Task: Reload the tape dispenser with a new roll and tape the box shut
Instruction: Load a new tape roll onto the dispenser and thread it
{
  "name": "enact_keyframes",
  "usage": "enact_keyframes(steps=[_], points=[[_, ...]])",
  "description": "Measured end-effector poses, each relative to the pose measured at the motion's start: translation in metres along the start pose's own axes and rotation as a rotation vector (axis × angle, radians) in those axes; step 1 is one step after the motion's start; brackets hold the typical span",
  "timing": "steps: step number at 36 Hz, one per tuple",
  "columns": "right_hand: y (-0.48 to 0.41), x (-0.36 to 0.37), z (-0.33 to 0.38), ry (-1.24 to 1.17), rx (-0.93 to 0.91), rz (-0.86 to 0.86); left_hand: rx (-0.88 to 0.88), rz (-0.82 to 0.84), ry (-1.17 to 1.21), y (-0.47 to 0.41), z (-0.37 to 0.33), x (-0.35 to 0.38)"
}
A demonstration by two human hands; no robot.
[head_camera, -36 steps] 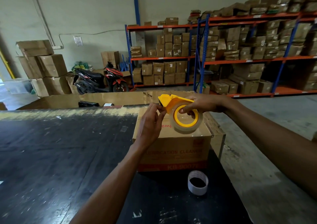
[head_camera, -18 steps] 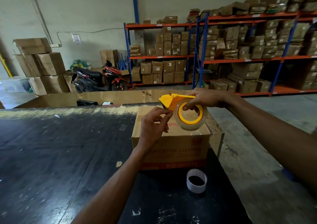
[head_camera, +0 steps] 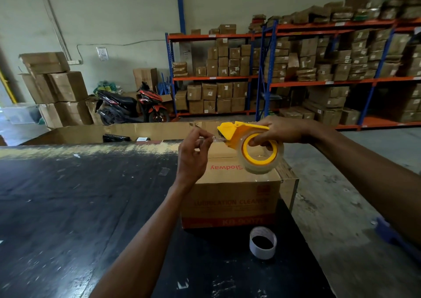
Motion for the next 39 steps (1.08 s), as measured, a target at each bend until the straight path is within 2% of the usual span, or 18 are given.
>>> enact_keyframes(steps=[4,10,17,21,26,32,39], points=[[0.002,-0.003,0.005,0.141,-0.001,-0.052,-0.134,0.149,0.112,0.001,0.007,0.009],[0.015,-0.008,0.017,0.301,-0.005,-0.136,-0.515,0.329,0.512,0.003,0.021,0.028],[0.025,-0.005,0.017,0.547,0.0,-0.249,-0.836,0.302,0.829,0.003,0.029,0.048],[0.033,-0.005,0.021,0.746,-0.003,-0.368,-1.022,0.343,0.851,-0.006,0.035,0.063],[0.041,-0.006,0.013,0.894,-0.029,-0.554,-1.162,0.39,0.862,-0.021,0.045,0.08],[0.054,-0.008,0.003,0.943,0.021,-0.66,-1.251,0.53,0.89,-0.034,0.047,0.106],[0.059,-0.017,-0.006,1.016,0.067,-0.749,-1.254,0.725,0.739,-0.058,0.054,0.132]])
Point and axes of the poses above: each hand's wrist, its own y-axis away from the middle knuckle, its own x-axis out of the palm, z = x × y, the point moved 7 cm from there along -y, towards the middle knuckle, and after that the axes turned 3 degrees about z, right-handed, at the moved point
